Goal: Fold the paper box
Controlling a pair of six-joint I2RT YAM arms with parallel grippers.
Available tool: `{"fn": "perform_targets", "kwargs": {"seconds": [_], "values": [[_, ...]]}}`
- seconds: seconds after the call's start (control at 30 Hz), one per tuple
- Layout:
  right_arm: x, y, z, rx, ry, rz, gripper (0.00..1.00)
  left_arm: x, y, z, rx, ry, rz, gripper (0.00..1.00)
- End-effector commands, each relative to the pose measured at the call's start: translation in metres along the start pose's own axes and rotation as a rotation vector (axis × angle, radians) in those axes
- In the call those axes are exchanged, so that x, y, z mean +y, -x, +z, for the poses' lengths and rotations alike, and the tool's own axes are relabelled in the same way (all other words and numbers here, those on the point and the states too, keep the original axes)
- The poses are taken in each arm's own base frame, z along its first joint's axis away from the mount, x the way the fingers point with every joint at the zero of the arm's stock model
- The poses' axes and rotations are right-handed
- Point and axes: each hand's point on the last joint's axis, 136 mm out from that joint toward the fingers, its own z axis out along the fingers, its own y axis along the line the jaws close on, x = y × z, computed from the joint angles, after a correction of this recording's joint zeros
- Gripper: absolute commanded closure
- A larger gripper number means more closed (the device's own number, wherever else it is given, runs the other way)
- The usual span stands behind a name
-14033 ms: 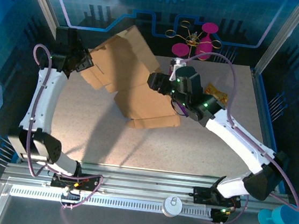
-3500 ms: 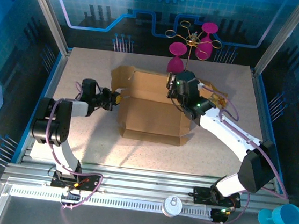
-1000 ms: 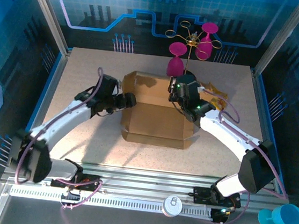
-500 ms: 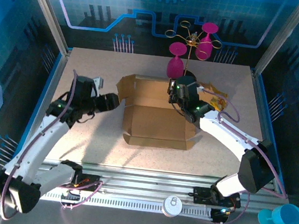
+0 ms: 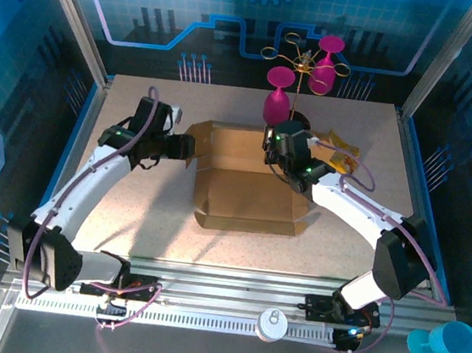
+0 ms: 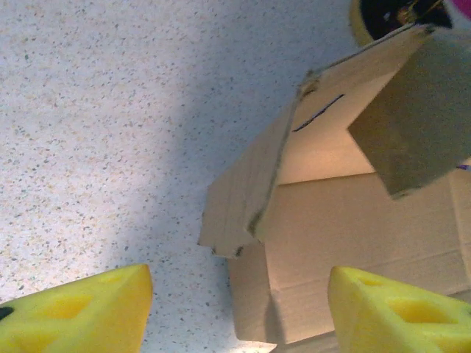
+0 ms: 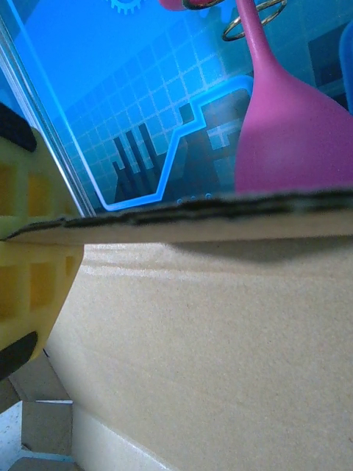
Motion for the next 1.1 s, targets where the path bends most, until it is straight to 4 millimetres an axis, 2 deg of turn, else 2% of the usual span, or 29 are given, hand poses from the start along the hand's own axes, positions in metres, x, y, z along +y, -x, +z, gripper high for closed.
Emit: {"fn": "perform_targets", "kwargs": {"seconds": [0.0,0.2,0.27,0.33,0.43,0.5,0.63,0.7,0.8,0.87,0.93,1.07], "values": [[0.004,-0.007,0.002,0.014,0.023,0.013,1.00,0.003,0.017,0.002,-0.045,0.053,0.031,0.41],[0.003,-0.013,0.004,0.020,0.023,0.019,1.00,-0.007,0.021,0.023,-0.054,0.072,0.004,0.60],[0.004,-0.015,0.005,0.021,0.025,0.019,1.00,-0.010,0.020,0.028,-0.061,0.080,-0.018,0.72],[0.004,-0.016,0.005,0.020,0.028,0.022,1.00,-0.009,0.019,0.030,-0.077,0.123,-0.055,0.89],[0.003,-0.016,0.005,0.017,0.026,0.024,1.00,-0.007,0.016,0.032,-0.103,0.177,-0.126,0.97],[0.002,-0.017,0.006,0.017,0.025,0.024,1.00,-0.004,0.012,0.034,-0.116,0.208,-0.182,0.90],[0.001,-0.021,0.007,0.023,0.025,0.023,1.00,-0.009,0.008,0.041,-0.112,0.168,-0.278,0.88],[-0.001,-0.021,0.007,0.025,0.020,0.017,1.00,-0.018,0.010,0.038,-0.122,0.112,-0.283,0.78],[-0.005,-0.022,0.006,0.022,0.021,0.000,1.00,-0.022,0.012,0.018,-0.142,0.058,-0.286,0.51],[-0.007,-0.023,0.008,0.024,0.033,-0.009,1.00,-0.018,0.014,0.000,-0.166,0.007,-0.318,0.40],[-0.007,-0.028,0.010,0.038,0.048,-0.017,1.00,-0.007,0.014,-0.020,-0.185,-0.049,-0.388,0.35],[-0.011,-0.040,0.011,0.057,0.050,-0.042,1.00,0.020,0.014,-0.053,-0.244,-0.088,-0.485,0.34]]}}
